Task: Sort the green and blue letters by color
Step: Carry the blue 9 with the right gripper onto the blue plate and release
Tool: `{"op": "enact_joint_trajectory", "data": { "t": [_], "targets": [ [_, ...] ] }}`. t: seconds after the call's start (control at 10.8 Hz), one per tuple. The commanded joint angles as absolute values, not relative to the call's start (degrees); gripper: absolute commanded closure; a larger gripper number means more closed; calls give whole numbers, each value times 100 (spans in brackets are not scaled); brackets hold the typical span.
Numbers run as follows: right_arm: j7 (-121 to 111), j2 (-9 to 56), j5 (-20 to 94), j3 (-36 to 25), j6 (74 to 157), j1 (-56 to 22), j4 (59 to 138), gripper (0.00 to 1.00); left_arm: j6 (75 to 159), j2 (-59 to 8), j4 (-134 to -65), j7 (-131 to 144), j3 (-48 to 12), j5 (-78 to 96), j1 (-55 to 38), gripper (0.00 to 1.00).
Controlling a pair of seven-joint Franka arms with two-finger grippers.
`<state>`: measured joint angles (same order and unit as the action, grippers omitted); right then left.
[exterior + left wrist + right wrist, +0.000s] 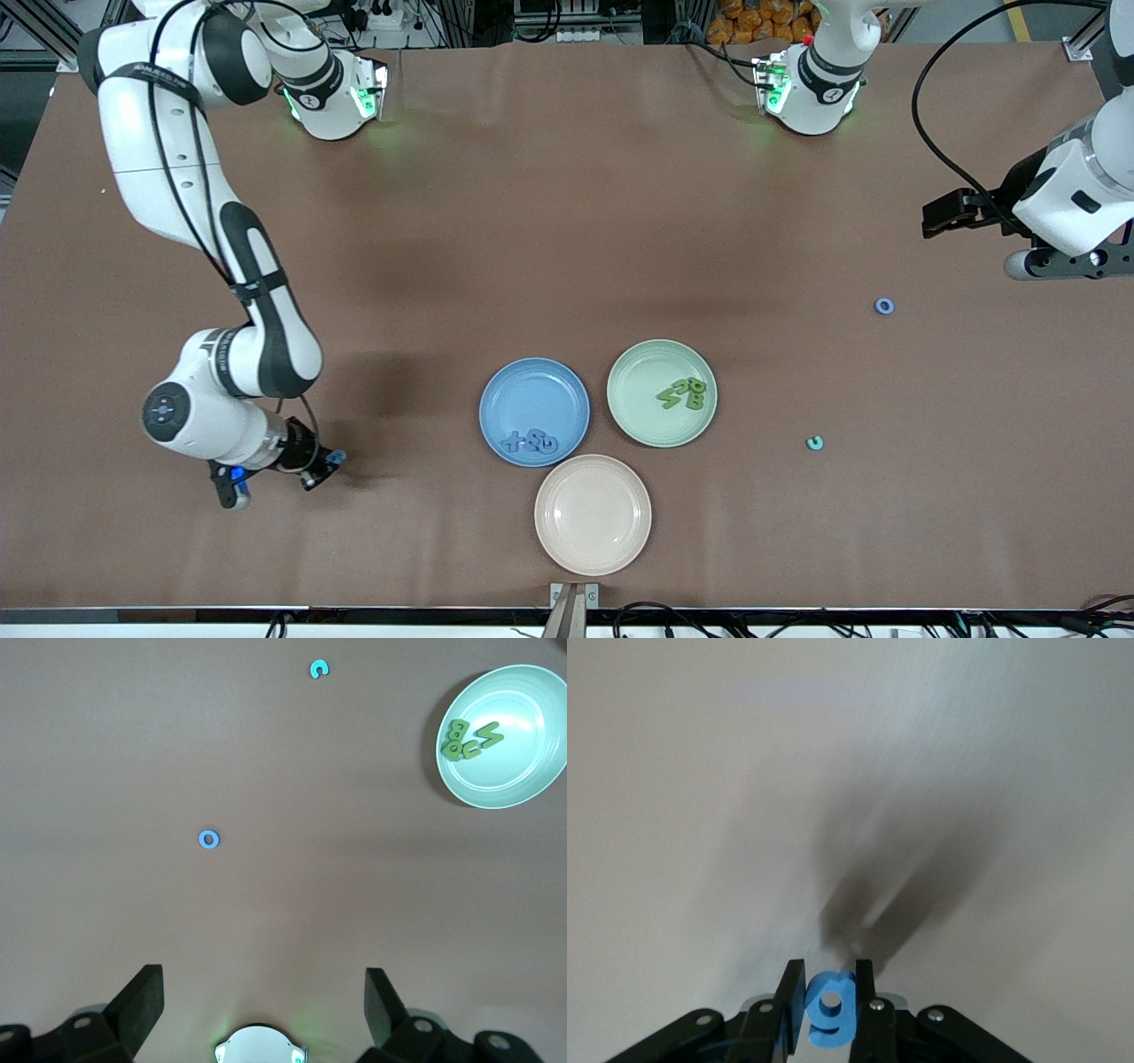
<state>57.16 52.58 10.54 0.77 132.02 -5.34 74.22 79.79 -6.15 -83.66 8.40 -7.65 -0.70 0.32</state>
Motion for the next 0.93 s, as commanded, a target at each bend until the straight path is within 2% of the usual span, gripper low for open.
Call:
{"op": "enact_joint_trajectory", "data": {
  "t": [0.0, 0.37, 0.65, 0.74, 0.84],
  "targets": [
    [7053, 5238, 1099, 149, 13297, -1201, 7287, 100, 8042, -598, -8358, 686, -765, 26, 70, 0],
    [8618, 5282, 1116, 158, 14148, -1984, 7199, 100, 8068, -606, -8358, 686, -765, 18, 79, 0],
    [10059, 5282, 1116, 158, 14300, -2600, 7040, 100, 8068, -606, -8358, 686, -765, 18, 79, 0],
    [10324, 5282, 1116, 150, 14387, -2802, 7049, 95, 8094, -606, -8358, 686, -765, 9, 79, 0],
    [10362, 5282, 1081, 149, 14492, -2960, 7110, 35, 8095, -606, -8358, 686, -765, 9, 79, 0]
  ]
}}
